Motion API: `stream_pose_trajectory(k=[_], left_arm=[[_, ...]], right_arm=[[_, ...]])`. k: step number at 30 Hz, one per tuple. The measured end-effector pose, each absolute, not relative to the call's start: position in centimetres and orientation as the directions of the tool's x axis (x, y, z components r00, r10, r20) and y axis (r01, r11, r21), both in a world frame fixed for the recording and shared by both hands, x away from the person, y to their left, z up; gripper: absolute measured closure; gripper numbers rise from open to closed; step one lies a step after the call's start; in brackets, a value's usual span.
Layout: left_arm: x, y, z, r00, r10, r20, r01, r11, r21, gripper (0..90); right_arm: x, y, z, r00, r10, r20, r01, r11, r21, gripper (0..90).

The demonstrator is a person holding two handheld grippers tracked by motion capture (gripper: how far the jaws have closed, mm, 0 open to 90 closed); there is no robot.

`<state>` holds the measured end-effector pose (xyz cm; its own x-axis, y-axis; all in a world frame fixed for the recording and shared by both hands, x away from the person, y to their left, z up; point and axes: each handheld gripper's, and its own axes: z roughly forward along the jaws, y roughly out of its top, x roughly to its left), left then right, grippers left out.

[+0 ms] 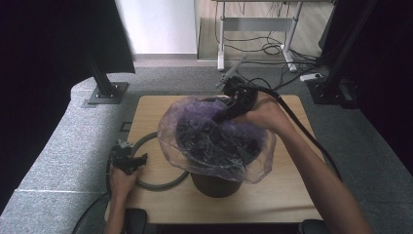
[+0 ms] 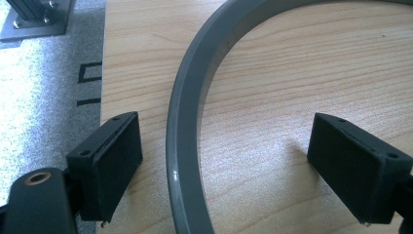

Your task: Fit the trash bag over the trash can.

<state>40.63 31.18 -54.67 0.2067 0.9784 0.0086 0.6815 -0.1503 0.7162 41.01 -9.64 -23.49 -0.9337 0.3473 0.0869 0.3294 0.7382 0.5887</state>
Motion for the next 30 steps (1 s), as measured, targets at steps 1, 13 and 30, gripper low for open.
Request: stream_pose_trajectory(k=[1,13,30], left_arm=[[40.6,31.2,-54.7,0.208,0.978,0.010,0.682,-0.152,0.715,12.6],[40.6,31.2,-54.7,0.206,0.978,0.009,0.682,-0.151,0.715,12.6],[40.6,31.2,-54.7,0.206,0.979,0.009,0.683,-0.151,0.715,12.6]], right_arm=[[40.7,-10.5,-23.5,-0.929,0.360,0.084,0.339,0.740,0.581,73.8],[40.9,-13.5,-25.1,-0.902,0.422,0.093,0.393,0.712,0.582,73.7],[43.3,-8.8,-26.9,-0.891,0.451,0.057,0.393,0.701,0.595,70.8]])
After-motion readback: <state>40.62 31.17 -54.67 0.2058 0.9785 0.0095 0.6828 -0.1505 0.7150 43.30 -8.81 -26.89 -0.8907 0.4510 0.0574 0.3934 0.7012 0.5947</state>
